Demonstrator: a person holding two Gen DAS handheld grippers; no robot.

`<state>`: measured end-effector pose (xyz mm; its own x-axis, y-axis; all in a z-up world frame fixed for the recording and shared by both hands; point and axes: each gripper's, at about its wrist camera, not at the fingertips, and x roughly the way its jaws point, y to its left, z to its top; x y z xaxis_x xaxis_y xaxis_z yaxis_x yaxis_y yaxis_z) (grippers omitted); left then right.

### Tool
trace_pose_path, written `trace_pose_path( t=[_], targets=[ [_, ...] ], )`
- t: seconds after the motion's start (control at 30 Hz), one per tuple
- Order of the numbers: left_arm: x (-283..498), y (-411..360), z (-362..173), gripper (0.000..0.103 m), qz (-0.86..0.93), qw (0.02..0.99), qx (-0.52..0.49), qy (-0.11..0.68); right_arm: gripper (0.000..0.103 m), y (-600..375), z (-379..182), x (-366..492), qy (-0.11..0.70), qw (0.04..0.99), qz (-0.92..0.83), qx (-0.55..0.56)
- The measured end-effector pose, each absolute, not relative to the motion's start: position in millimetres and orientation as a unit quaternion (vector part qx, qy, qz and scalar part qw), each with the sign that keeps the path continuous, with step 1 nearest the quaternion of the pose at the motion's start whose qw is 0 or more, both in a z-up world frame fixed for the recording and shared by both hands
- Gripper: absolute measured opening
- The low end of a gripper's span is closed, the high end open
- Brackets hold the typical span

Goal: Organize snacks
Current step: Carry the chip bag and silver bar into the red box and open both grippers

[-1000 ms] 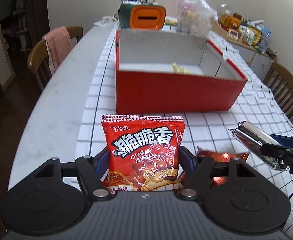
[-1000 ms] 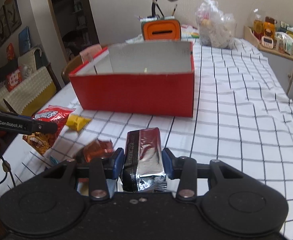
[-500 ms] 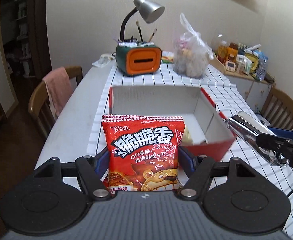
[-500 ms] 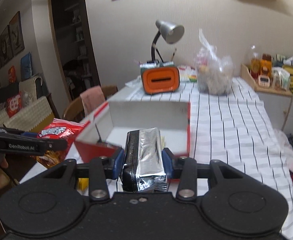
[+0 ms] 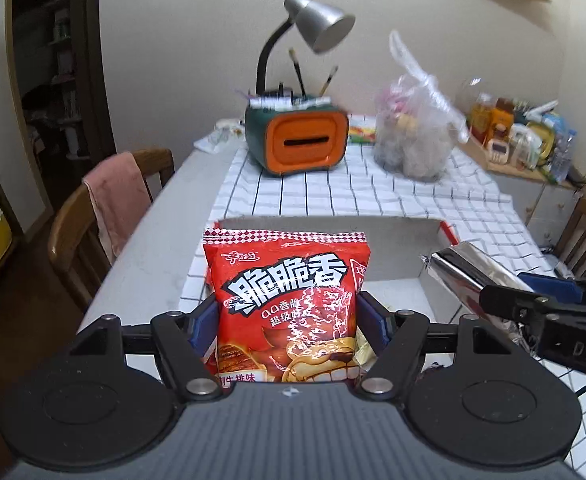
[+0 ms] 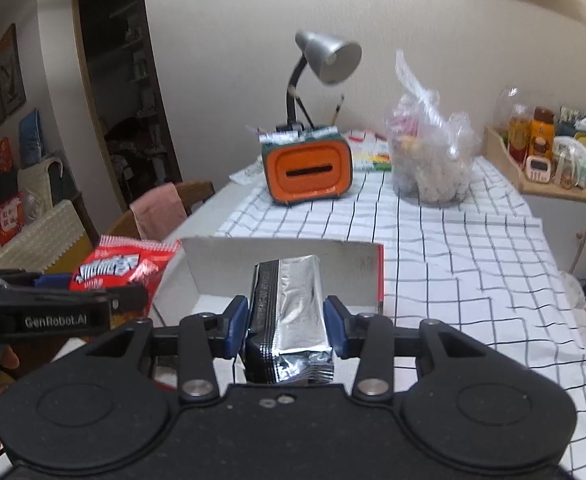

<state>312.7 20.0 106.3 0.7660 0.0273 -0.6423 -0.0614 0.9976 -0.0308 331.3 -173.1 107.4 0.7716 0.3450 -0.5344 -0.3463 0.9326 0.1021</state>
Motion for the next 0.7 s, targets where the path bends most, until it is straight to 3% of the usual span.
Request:
trace_pose_path(
  t=[0.47,0.7],
  targets=[
    [365,6,50,0.071,0.044,0.912,0.010,0.407,0.041,-145,37,389,0.369,0.915,0.157,-0.032],
    [374,7,32,0.072,0.050,0.900,0.023,0.432,0.041,-133,28,393,0.373,0.913,0.155,-0.053]
  ],
)
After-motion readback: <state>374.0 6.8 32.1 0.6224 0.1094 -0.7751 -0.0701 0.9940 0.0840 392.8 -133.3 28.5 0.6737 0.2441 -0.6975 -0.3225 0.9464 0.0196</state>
